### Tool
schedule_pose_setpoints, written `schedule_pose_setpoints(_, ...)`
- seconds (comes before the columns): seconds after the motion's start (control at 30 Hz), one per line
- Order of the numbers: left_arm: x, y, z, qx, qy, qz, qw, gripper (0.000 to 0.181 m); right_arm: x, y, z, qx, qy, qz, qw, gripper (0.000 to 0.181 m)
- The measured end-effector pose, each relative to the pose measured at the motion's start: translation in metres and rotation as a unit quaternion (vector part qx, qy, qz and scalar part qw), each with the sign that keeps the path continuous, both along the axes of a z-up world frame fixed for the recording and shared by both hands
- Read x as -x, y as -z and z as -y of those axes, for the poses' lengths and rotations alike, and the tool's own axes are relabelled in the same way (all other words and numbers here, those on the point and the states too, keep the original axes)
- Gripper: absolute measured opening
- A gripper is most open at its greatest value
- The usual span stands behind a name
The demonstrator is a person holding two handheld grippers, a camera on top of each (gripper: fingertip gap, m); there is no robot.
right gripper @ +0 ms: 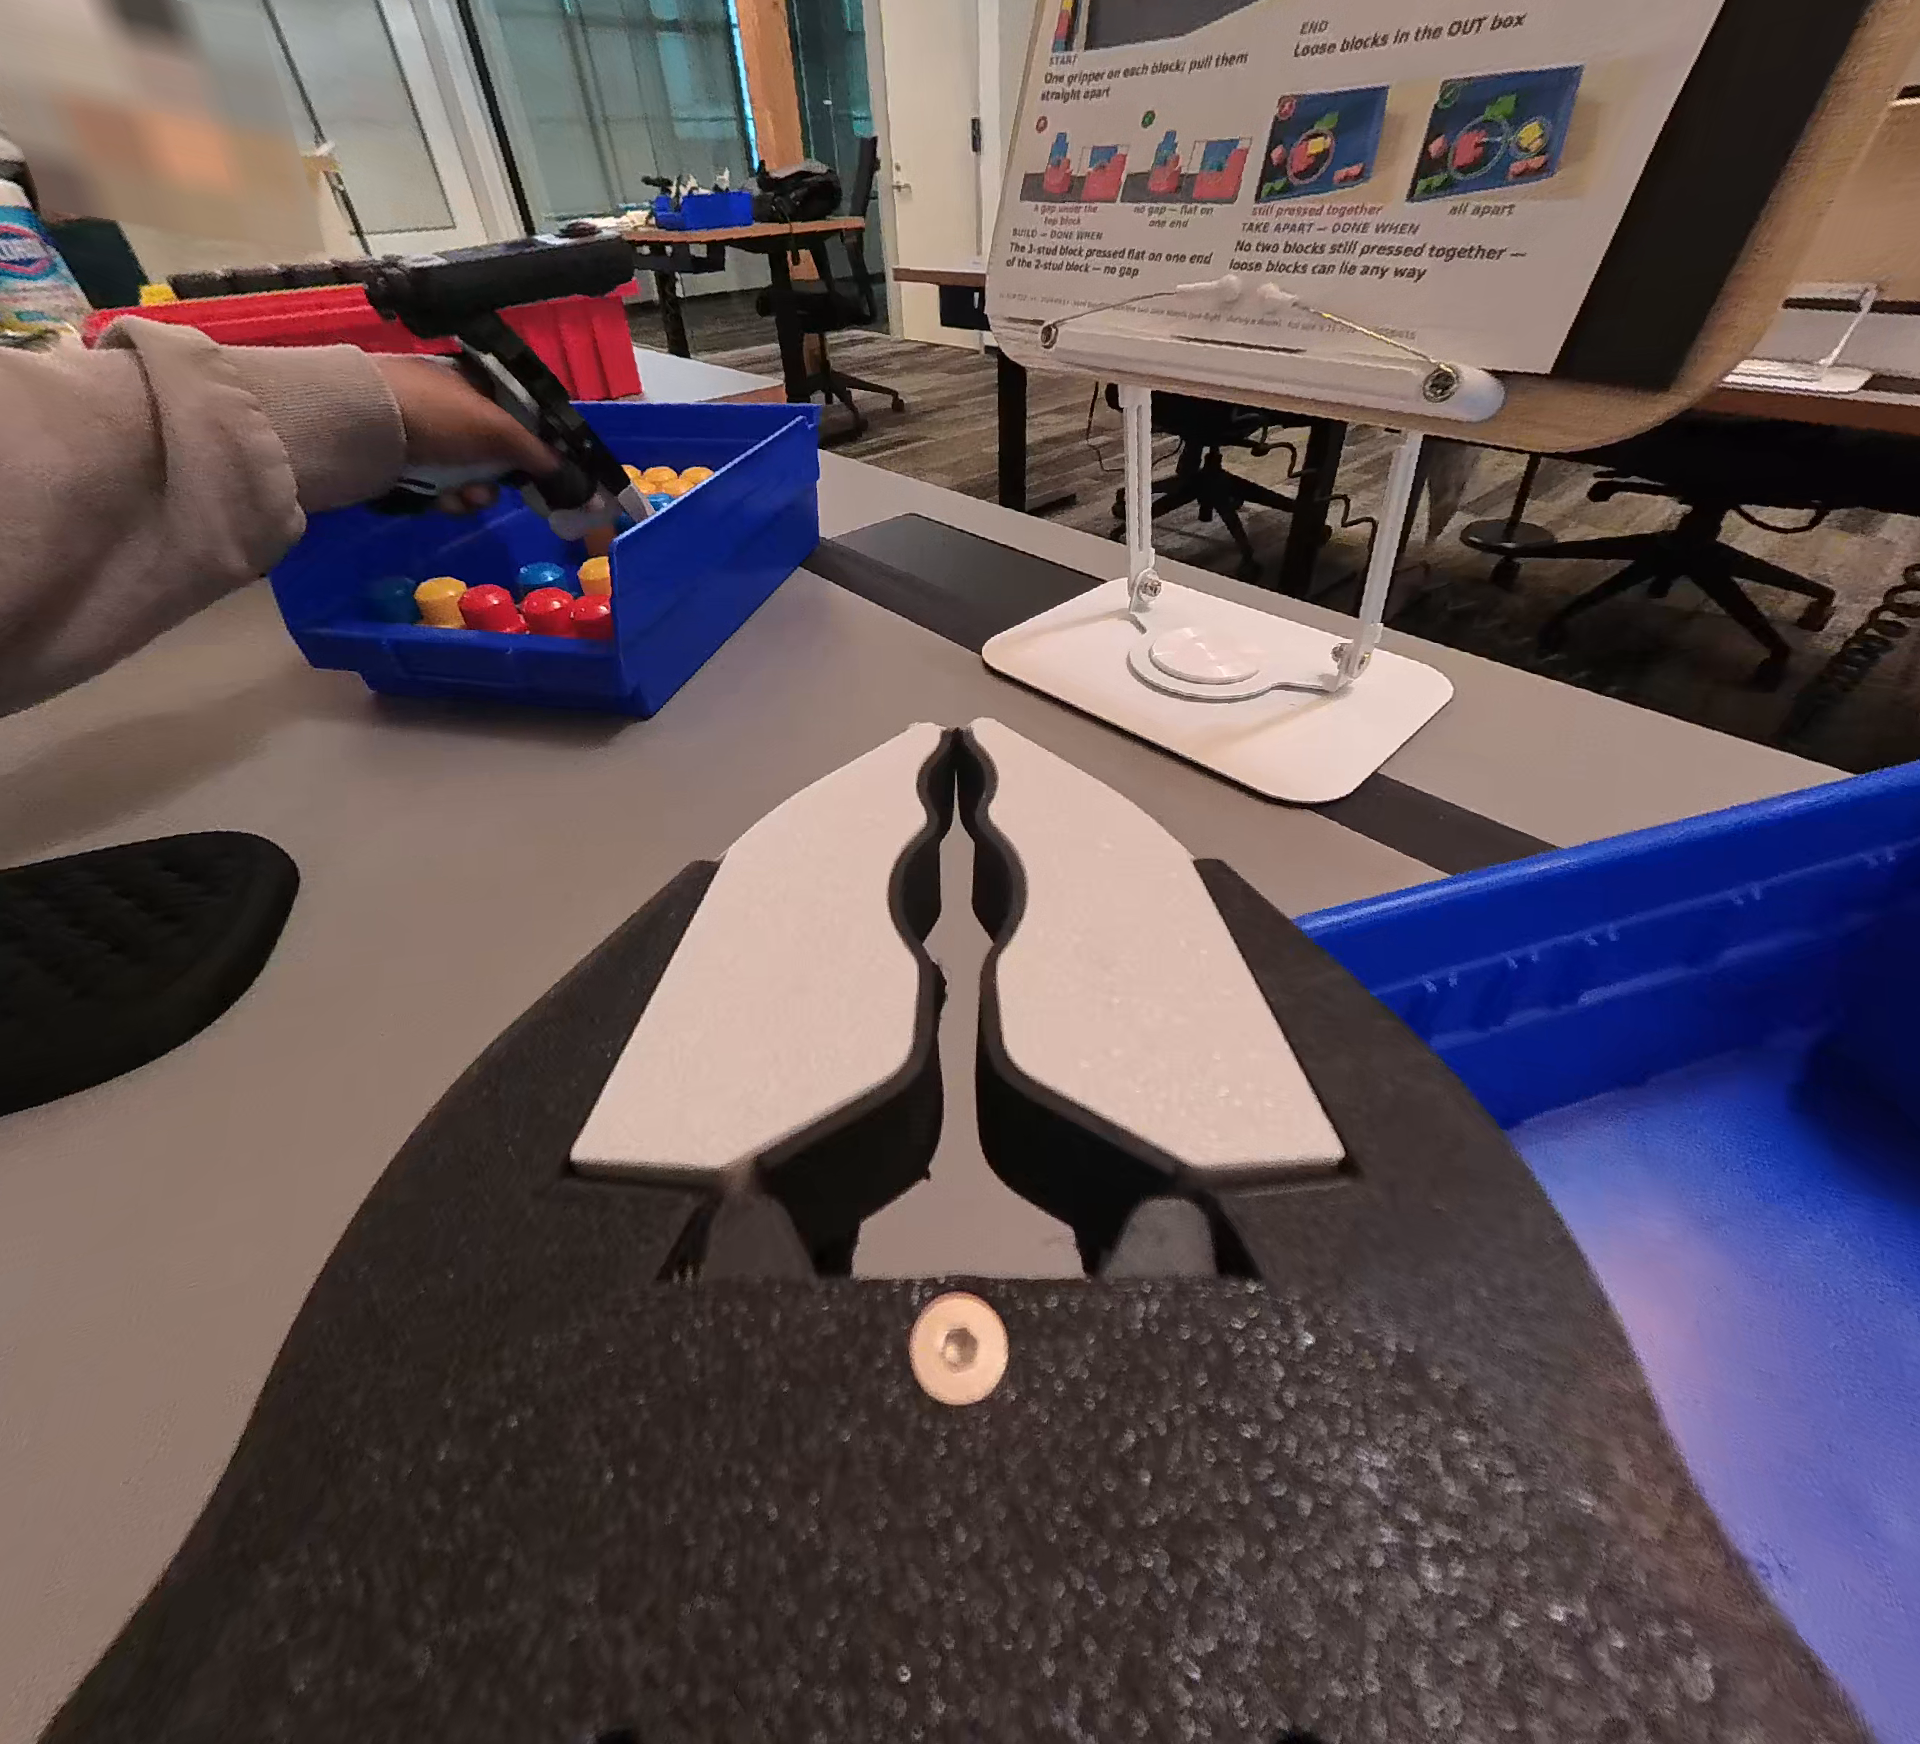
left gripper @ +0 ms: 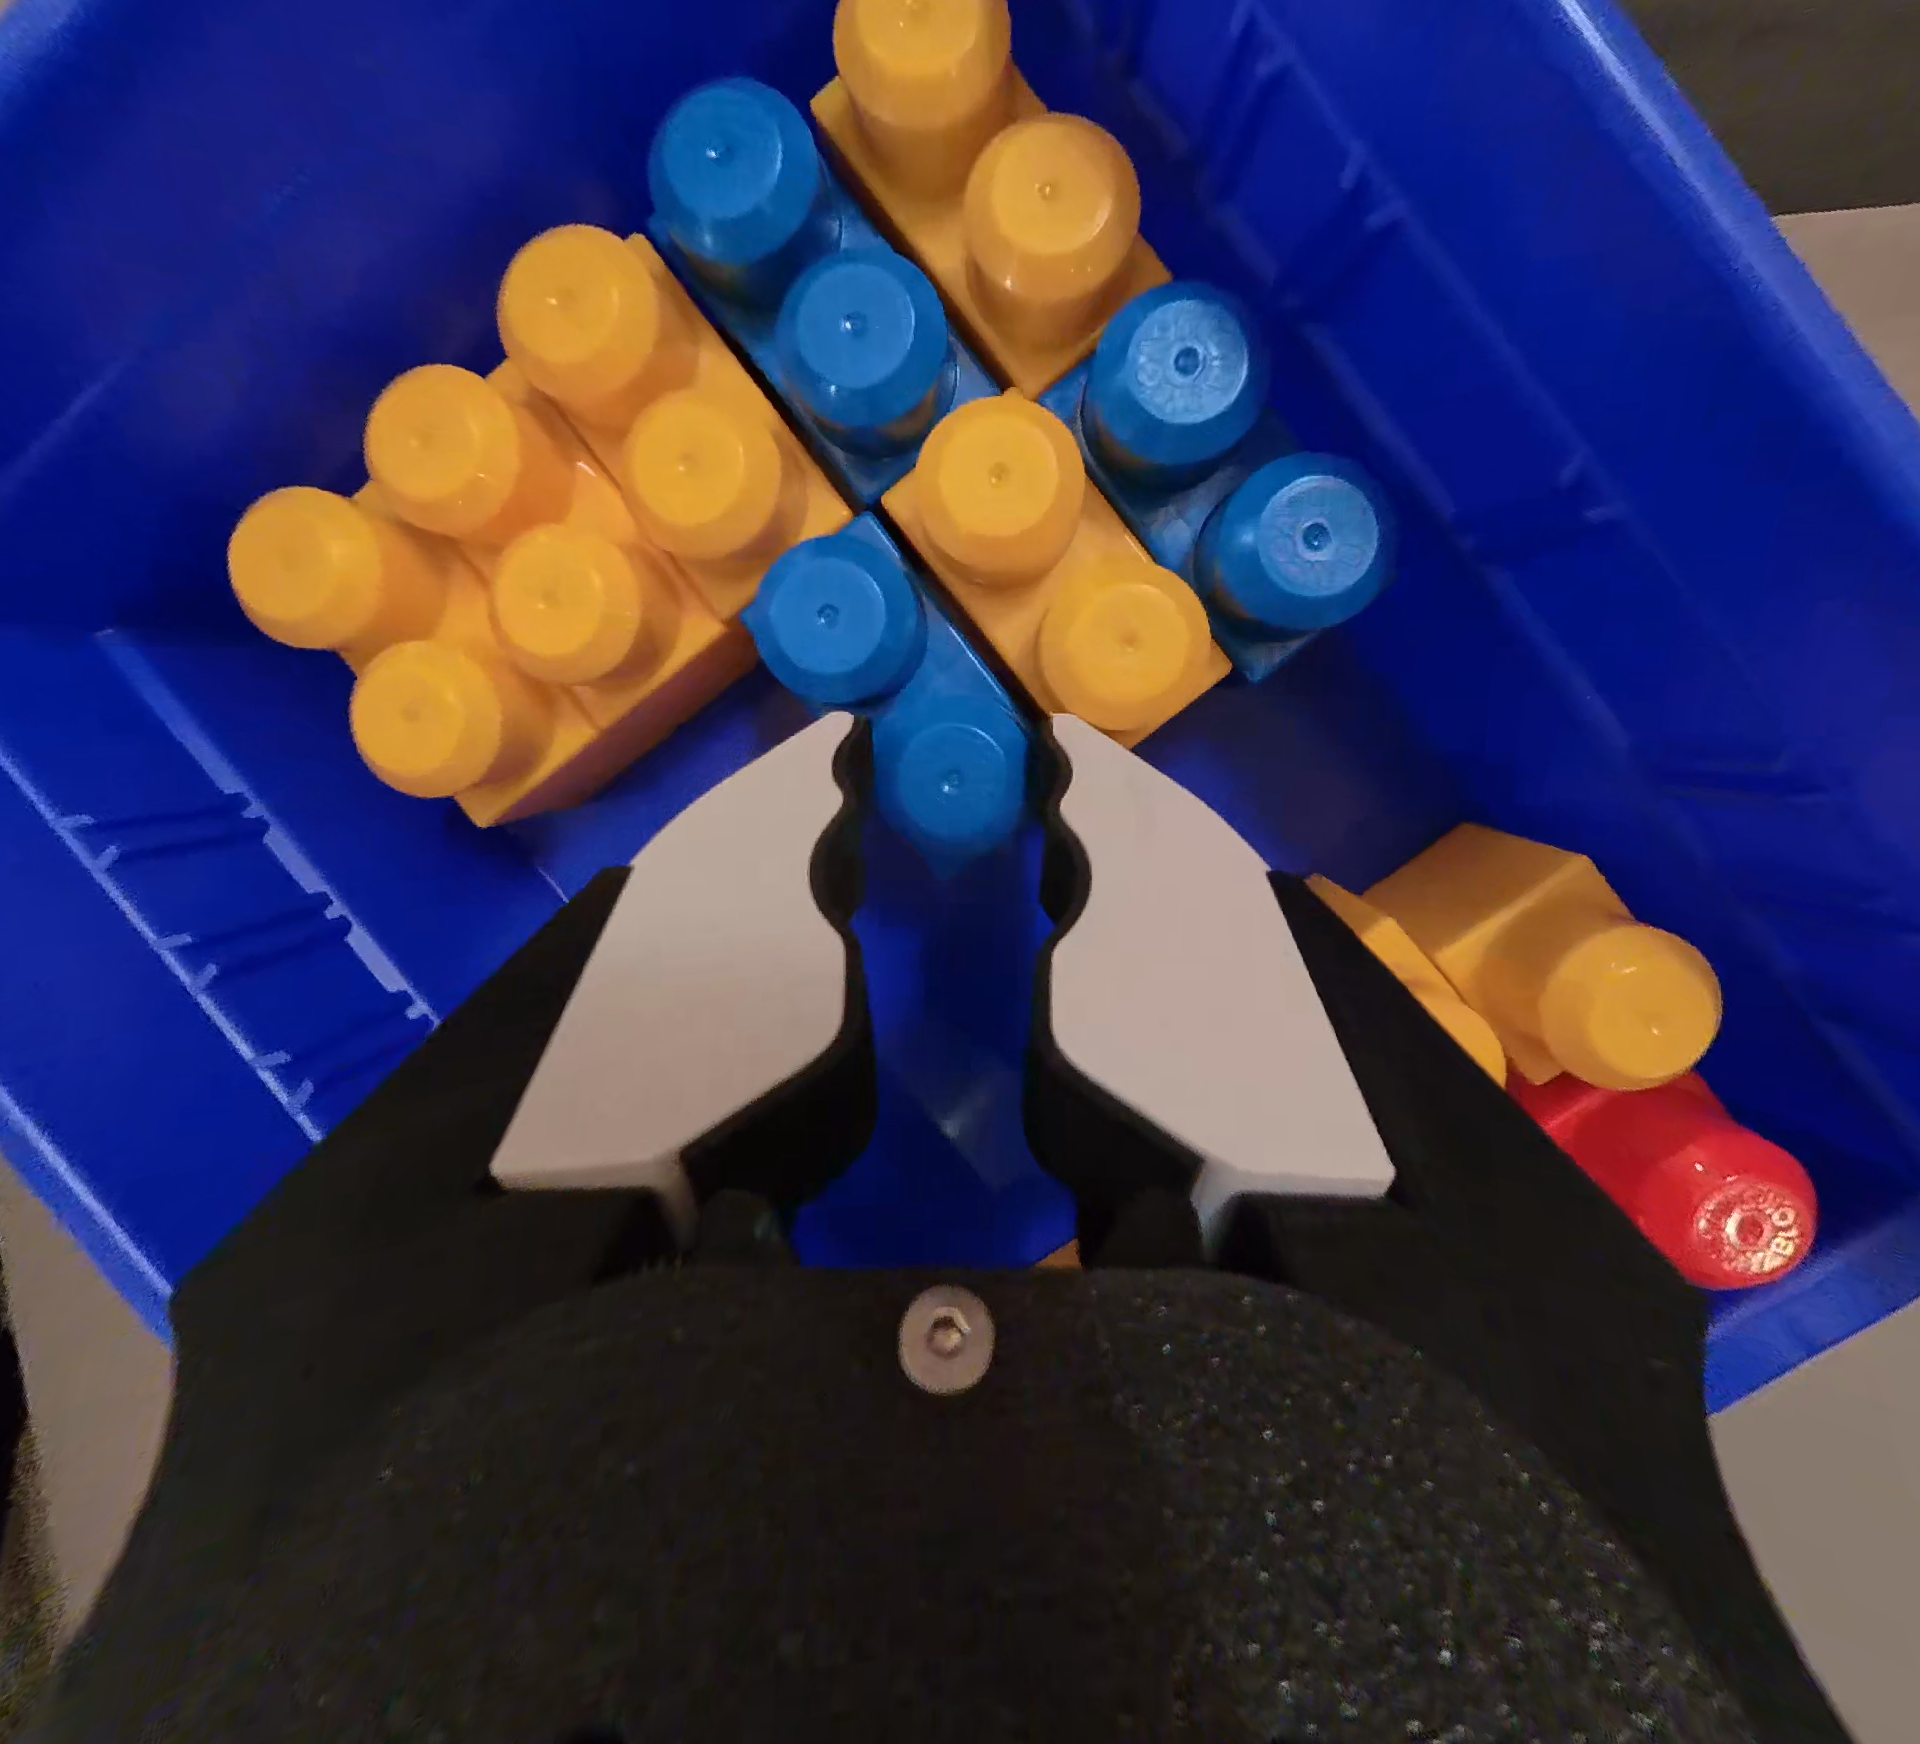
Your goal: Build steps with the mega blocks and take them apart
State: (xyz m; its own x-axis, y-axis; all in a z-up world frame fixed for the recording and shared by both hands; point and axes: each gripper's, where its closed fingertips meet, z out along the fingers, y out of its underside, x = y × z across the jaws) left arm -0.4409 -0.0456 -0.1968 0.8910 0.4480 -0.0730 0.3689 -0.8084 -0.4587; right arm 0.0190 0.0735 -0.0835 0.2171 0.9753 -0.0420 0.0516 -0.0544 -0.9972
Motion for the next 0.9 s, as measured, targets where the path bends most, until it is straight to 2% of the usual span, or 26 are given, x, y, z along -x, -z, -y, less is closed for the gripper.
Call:
schedule_pose_setpoints(0.13, 0.002, -0.014, 0.004, -0.006, 0.013, -0.027, 1.0, 0.03, 0.0, 0.001, -0.001, -0.001, 0.002, 0.002, 1.0, 0.0)
schedule_pose_setpoints(0.23, -0.011, -0.059, 0.004, -0.053, 0.066, -0.062, 0.995, 0.031, -0.001, 0.0, -0.001, -0.005, 0.003, 0.0, 1.0, 0.0)
schedule_pose_setpoints(0.33, -0.071, -0.115, -0.003, -0.13, 0.19, -0.068, 0.971, 0.03, -0.001, 0.0, -0.002, -0.004, 0.002, -0.001, 1.0, 0.0)
schedule_pose_setpoints(0.4, -0.136, -0.14, -0.003, -0.172, 0.302, -0.054, 0.936, 0.03, 0.0, 0.003, -0.003, -0.004, 0.002, 0.002, 1.0, 0.0)
schedule_pose_setpoints(0.43, -0.169, -0.143, 0.0, -0.175, 0.354, -0.047, 0.917, 0.03, 0.0, 0.004, -0.003, -0.003, 0.002, 0.002, 1.0, 0.0)
schedule_pose_setpoints(0.5, -0.234, -0.133, 0.008, -0.162, 0.461, -0.037, 0.872, 0.03, 0.001, 0.005, -0.004, -0.003, 0.002, 0.004, 1.0, 0.0)
schedule_pose_setpoints(0.67, -0.368, -0.069, 0.035, -0.107, 0.674, 0.012, 0.731, 0.03, 0.0, 0.006, -0.005, -0.012, 0.008, 0.003, 1.0, 0.0)
schedule_pose_setpoints(0.77, -0.42, -0.039, 0.045, -0.08, 0.744, 0.035, 0.662, 0.03, -0.002, 0.006, -0.009, -0.014, 0.015, 0.003, 1.0, 0.0)
schedule_pose_setpoints(0.9, -0.459, -0.026, 0.042, -0.074, 0.792, 0.043, 0.604, 0.03, -0.004, 0.007, -0.01, -0.021, 0.018, 0.005, 1.0, 0.0)
